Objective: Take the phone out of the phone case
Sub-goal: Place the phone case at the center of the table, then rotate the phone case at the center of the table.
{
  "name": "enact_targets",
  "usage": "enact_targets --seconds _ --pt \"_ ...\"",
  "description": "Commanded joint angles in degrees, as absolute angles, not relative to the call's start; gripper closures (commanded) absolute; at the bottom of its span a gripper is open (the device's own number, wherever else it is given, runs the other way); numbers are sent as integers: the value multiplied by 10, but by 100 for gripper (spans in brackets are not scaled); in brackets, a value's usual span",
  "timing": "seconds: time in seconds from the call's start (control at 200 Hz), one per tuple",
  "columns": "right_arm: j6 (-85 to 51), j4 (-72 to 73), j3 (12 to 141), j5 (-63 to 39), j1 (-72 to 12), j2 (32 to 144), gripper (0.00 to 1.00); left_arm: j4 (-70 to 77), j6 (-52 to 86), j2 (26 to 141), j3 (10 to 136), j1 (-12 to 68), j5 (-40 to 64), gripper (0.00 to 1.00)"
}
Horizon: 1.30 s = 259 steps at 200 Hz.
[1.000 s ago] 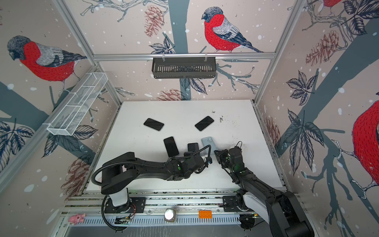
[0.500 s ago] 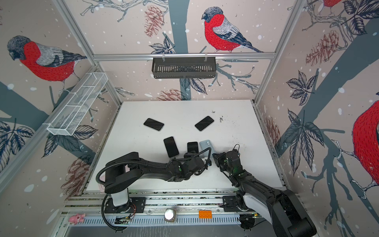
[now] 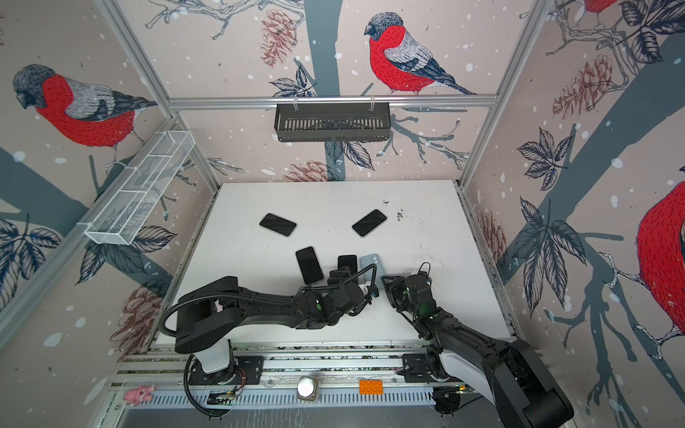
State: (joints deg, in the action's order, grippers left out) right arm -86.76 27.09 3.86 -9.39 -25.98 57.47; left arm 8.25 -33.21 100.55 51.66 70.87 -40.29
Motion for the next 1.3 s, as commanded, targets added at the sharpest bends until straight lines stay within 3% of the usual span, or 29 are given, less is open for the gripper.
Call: enact_targets --seconds 0.0,0.085,0.1,0.12,0.395,0.61,0.785,1.061,1.291 --pt "-861 278 42 -95 -264 574 43 88 -315 989 511 710 -406 17" --pt "-848 265 48 -107 -264 570 31 81 -309 980 510 711 -404 16" --pt "-844 259 49 -109 -264 568 30 78 -308 979 510 711 -403 5" --pt "-838 249 52 -110 -265 566 27 76 -307 977 510 711 -403 3" --pt "-722 117 92 -80 -246 524 10 69 -273 938 519 712 -420 2" --pt "-592 69 161 -170 -187 620 10 2 -157 851 569 712 -417 3" --pt "-534 48 185 -146 -185 648 10 -81 -48 783 604 707 -415 2" --pt "-513 96 192 -166 -190 707 17 -132 68 688 581 699 -399 2" --pt "-548 143 196 -169 -250 737 20 -155 112 668 575 697 -393 2"
